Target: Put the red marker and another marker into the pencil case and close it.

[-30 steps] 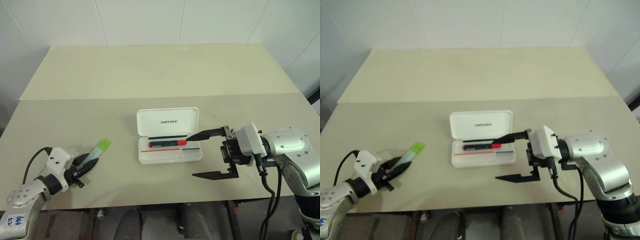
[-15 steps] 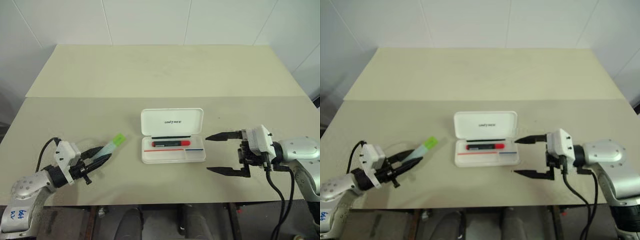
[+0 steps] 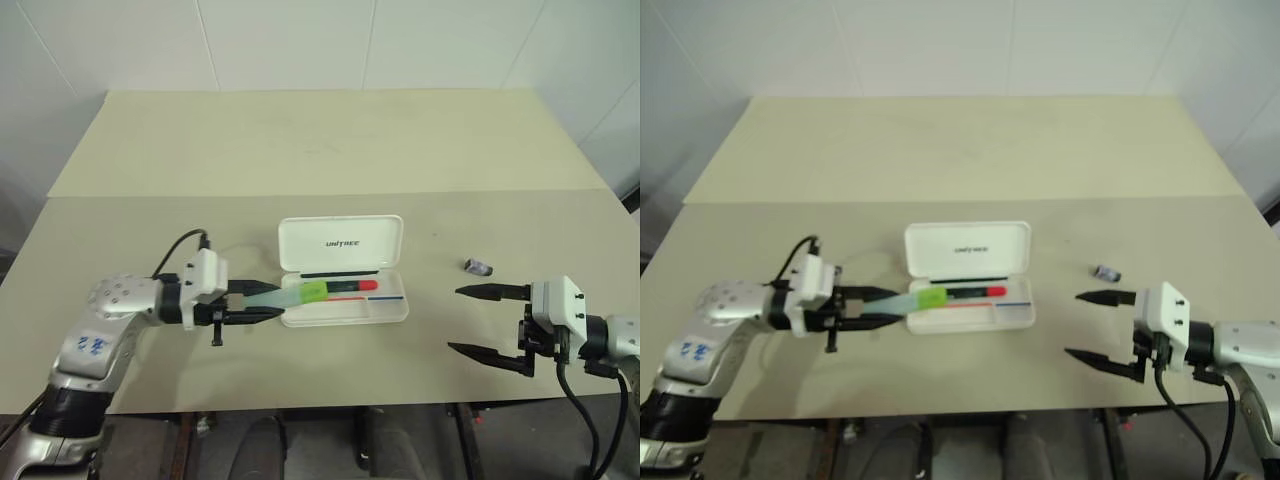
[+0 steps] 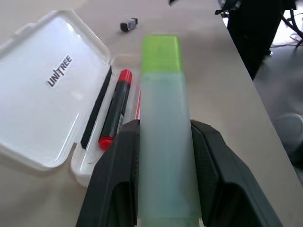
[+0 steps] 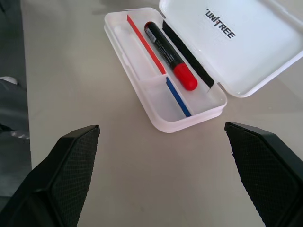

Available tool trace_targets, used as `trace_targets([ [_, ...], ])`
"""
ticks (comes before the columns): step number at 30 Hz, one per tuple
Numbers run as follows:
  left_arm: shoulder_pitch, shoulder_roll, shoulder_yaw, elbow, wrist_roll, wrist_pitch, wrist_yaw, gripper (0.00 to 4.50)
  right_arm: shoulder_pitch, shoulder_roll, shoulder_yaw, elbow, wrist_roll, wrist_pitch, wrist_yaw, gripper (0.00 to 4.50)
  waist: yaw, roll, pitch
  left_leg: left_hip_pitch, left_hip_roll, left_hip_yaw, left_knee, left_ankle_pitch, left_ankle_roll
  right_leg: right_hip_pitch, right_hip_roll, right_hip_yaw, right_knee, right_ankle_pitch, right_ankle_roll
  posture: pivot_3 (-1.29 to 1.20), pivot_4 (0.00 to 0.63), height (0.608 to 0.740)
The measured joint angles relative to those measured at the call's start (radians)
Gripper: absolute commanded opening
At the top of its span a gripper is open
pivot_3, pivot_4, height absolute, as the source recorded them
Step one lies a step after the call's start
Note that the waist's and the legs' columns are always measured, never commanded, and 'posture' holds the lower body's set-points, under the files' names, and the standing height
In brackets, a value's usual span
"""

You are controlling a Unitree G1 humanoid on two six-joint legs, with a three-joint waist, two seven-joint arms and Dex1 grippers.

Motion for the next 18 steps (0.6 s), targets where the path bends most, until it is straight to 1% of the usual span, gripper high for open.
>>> trace_targets([
  [4, -0.071, -0.029, -0.082, 0.069, 0.057, -0.030, -0.029, 1.14, 0.029, 0.002, -0.013, -0.074, 0.009, 0.013, -0.041, 4.50, 0.002, 0.000, 0.000, -0.001, 0.000, 0.000, 0.001, 0.000, 0.000, 0.001, 0.000, 0.000, -0.001, 0.000, 0.001, 0.00, 0.150, 0.740],
  [8, -0.121, -0.074, -0.128, 0.154, 0.115, -0.068, -0.029, 1.14, 0.037, 0.007, -0.018, -0.139, 0.033, 0.046, -0.087, 4.50, 0.000, 0.000, 0.000, 0.000, 0.000, 0.000, 0.001, 0.000, 0.000, 0.001, 0.000, 0.001, 0.000, 0.001, 0.001, 0.00, 0.150, 0.740],
  [14, -0.164, -0.146, -0.178, 0.222, 0.190, -0.096, 0.004, 1.14, 0.035, 0.006, -0.025, -0.197, 0.072, 0.090, -0.120, 4.50, 0.003, 0.000, 0.000, -0.001, -0.001, 0.000, 0.002, 0.000, 0.000, 0.001, 0.000, 0.001, -0.001, 0.001, 0.002, 0.00, 0.150, 0.740],
  [18, -0.172, -0.179, -0.202, 0.229, 0.221, -0.094, 0.035, 1.14, 0.030, 0.006, -0.025, -0.208, 0.085, 0.105, -0.126, 4.50, 0.002, 0.000, 0.000, -0.001, 0.000, 0.000, 0.002, 0.000, 0.000, 0.001, 0.000, 0.001, 0.000, 0.001, 0.002, 0.00, 0.150, 0.740],
])
